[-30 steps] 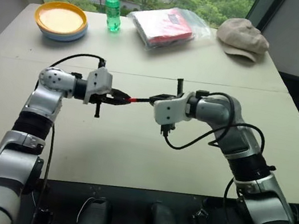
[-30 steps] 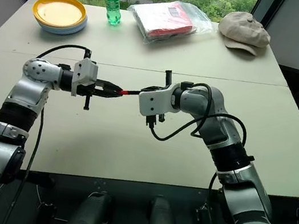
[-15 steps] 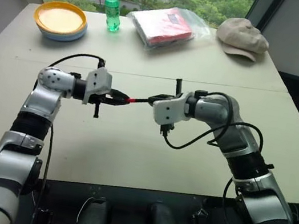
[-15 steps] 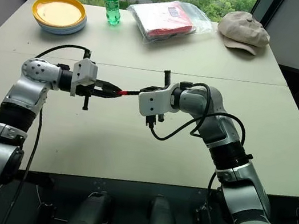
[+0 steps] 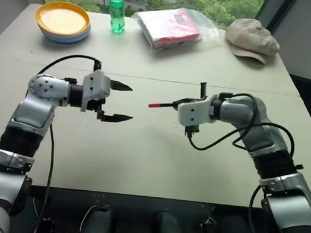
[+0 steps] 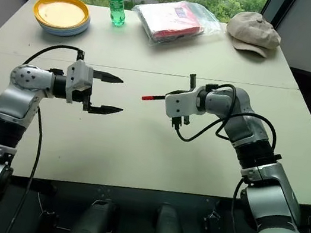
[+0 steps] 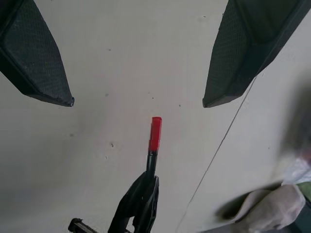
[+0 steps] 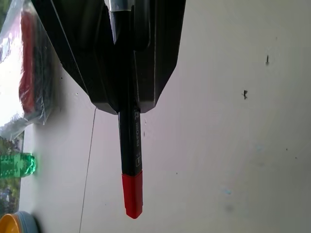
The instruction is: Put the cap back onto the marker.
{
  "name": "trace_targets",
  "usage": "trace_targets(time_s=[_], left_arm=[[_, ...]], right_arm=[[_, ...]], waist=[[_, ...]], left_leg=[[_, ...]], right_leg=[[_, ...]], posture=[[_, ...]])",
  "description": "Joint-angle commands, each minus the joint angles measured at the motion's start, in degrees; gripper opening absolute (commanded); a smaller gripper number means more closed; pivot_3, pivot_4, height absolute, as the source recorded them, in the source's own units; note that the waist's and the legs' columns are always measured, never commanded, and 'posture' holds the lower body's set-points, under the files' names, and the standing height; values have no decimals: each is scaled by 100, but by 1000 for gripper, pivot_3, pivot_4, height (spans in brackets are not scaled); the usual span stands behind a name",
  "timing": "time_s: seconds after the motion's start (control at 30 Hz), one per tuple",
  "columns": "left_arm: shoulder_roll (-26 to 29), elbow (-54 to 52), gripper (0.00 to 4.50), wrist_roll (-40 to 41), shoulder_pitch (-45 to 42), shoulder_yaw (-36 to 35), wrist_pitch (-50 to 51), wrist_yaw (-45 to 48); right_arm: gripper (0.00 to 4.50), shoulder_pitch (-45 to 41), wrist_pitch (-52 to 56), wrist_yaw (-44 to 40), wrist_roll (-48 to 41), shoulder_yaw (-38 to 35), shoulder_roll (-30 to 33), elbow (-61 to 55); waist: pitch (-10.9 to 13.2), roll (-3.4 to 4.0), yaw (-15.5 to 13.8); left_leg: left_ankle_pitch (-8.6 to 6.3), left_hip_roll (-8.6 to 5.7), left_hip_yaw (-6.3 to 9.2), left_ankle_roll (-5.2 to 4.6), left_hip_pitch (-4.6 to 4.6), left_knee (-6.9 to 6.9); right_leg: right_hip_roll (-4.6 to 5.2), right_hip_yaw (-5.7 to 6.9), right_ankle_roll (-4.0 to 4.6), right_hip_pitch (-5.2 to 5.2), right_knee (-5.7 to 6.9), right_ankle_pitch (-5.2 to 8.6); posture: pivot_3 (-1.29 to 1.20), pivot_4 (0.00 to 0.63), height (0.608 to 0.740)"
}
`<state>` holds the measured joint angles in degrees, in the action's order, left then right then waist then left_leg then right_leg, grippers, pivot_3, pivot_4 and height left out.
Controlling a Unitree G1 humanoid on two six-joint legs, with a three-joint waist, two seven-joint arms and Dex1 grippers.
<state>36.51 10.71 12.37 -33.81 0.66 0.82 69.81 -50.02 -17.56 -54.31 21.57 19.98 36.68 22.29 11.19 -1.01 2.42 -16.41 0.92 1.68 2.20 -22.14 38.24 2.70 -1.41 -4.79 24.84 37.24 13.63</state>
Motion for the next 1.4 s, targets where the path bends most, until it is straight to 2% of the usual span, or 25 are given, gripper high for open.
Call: trace_targets(time_s=[0.03,0.2,0.27,0.33,0.47,0.6,0.83,1.03,1.4], left_arm=[[45,-422,4439,165,158,-195,192,-299],[-89,-457,4439,131,232,-63,196,-521],[-174,-341,4439,109,163,-8,149,-572],[-244,-261,4439,90,114,52,91,-583],[-491,123,4439,192,-243,212,2,-340],[-726,162,4439,638,-766,103,326,-137],[-804,-247,4439,1329,-1099,-49,1075,-32],[-669,-638,4439,1868,-1017,-163,1991,-2],[-329,-989,4439,1945,-830,-74,2396,125]], right_arm=[[0,142,783,-167,-557,-538,129,-276],[0,1012,3433,-28,-1186,-1442,70,-1984],[0,1284,4684,289,-1208,-1779,-40,-2650],[0,1540,5491,490,-1207,-1973,-38,-3193],[0,2170,8157,1295,-1102,-2819,-524,-4537],[0,2642,9141,1541,-1221,-3040,-402,-5205],[0,2933,9399,1968,-1470,-3320,-145,-5228],[0,2810,9396,2212,-1794,-3588,-94,-4810],[0,2518,8903,2627,-2200,-3511,-116,-4053]], waist=[[0,0,-6],[0,0,-66],[-1,1,-93],[-1,2,-135],[-4,0,-205],[-4,0,-224],[-7,6,-93],[-8,6,-135],[-8,7,-141]], left_leg=[[0,0,0,0,0,0],[0,0,4,0,-3,1],[0,0,2,0,-2,2],[0,0,2,0,0,3],[0,0,8,0,-1,3],[0,-7,6,0,-11,11],[-1,-4,5,-2,1,1],[0,-3,6,-2,1,2],[0,-3,6,-2,0,2]], right_leg=[[0,0,0,0,0,0],[0,1,0,0,1,0],[0,0,0,0,3,-1],[-1,0,1,0,4,-1],[-4,5,2,-1,4,0],[3,5,0,-1,1,-1],[-4,-1,0,-2,1,-1],[-4,0,0,-3,2,-1],[-4,0,0,-3,0,-1]], posture=[[0,150,740],[0,150,740],[0,150,740],[0,150,740],[0,150,740],[0,150,740],[0,150,740],[0,150,740],[0,150,740]])
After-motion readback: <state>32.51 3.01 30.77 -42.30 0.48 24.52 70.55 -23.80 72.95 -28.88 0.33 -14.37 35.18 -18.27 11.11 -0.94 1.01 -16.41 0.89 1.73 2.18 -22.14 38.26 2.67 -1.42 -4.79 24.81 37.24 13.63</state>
